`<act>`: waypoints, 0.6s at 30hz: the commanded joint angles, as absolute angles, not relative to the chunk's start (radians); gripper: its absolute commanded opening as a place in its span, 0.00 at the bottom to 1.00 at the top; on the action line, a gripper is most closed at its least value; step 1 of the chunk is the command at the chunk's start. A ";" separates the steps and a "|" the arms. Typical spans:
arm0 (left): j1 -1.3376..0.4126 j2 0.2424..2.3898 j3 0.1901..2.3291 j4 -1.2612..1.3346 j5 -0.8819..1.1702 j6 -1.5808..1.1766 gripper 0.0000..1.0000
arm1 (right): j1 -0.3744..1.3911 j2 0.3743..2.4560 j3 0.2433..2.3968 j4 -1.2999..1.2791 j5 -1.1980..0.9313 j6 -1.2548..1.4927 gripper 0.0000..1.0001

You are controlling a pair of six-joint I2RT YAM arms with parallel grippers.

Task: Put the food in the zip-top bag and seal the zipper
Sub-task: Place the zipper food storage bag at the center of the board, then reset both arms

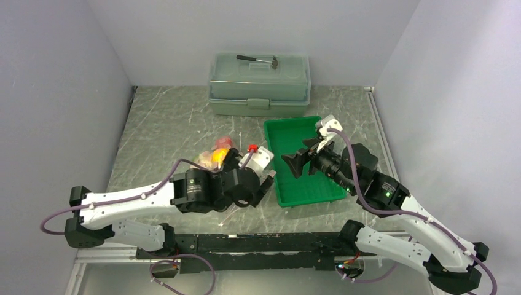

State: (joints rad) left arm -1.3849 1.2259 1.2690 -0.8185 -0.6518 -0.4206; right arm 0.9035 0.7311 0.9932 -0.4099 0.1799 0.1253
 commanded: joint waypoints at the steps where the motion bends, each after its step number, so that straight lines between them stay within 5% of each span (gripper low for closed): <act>1: -1.311 1.169 1.310 -0.842 -0.643 -0.364 1.00 | 0.900 0.736 0.991 -0.382 0.211 0.138 0.85; 18: -0.686 1.101 1.212 -0.760 -0.202 -0.273 1.00 | 0.586 0.847 1.001 -0.363 -0.018 0.222 0.87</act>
State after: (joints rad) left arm -0.8024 1.1103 1.2396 -0.8097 -0.3370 -0.2951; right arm 0.6735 0.8474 0.9871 -0.4099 0.0879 0.1699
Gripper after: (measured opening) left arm 0.996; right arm 0.871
